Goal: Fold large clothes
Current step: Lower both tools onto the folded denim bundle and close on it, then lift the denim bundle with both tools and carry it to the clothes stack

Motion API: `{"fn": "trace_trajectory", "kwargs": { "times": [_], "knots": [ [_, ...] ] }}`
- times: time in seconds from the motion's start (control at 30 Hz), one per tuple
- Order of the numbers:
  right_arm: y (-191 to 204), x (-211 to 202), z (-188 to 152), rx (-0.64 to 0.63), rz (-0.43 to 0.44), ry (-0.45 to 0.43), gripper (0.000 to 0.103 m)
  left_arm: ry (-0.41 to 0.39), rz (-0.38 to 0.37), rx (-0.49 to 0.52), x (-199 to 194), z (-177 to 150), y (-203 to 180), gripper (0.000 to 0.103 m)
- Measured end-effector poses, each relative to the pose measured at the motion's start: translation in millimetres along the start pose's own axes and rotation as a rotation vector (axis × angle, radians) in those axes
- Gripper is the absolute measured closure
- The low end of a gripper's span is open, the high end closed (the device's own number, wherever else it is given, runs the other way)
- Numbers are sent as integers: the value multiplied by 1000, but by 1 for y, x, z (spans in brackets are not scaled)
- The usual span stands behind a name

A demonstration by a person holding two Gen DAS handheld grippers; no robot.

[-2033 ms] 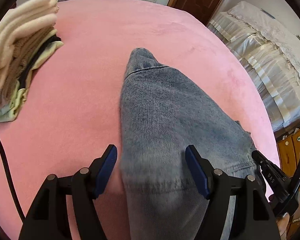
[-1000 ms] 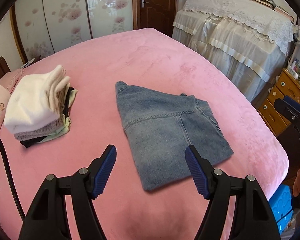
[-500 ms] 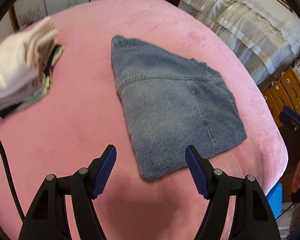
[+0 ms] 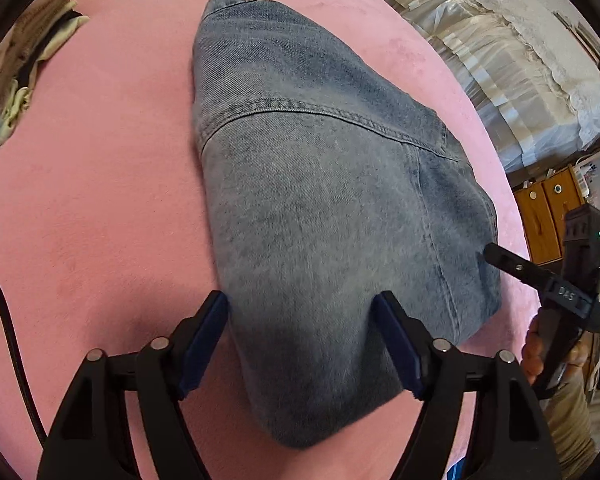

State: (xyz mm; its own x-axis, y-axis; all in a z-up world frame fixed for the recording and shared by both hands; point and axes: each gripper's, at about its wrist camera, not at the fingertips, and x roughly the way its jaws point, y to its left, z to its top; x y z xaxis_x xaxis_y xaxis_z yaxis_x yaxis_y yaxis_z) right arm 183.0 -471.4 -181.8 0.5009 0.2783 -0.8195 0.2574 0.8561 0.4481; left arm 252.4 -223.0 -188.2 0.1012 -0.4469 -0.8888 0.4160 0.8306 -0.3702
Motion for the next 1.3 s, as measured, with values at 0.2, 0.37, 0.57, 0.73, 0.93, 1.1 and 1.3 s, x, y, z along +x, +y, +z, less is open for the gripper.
{"fn": "trace_trajectory", "kwargs": {
  "times": [0.2, 0.37, 0.57, 0.73, 0.93, 1.1, 1.3],
  "knots": [
    [-5, 27, 11, 20, 71, 31, 23, 5, -47, 2, 16, 13, 2, 16],
    [-1, 39, 20, -1, 100, 20, 22, 16, -71, -22, 31, 22, 9, 13],
    [6, 50, 28, -52, 114, 26, 23, 25, -94, -24, 44, 29, 11, 8],
    [11, 57, 33, -69, 113, 27, 30, 34, -104, -17, 54, 34, 8, 4],
    [16, 60, 34, -66, 103, 17, 41, 60, -81, 1, 57, 36, 2, 2],
    [14, 56, 33, -61, 98, 9, 53, 79, -59, -10, 60, 39, -3, 1],
    [19, 47, 33, -78, 68, -1, 69, 43, -14, 5, 52, 34, -9, 19]
  ]
}}
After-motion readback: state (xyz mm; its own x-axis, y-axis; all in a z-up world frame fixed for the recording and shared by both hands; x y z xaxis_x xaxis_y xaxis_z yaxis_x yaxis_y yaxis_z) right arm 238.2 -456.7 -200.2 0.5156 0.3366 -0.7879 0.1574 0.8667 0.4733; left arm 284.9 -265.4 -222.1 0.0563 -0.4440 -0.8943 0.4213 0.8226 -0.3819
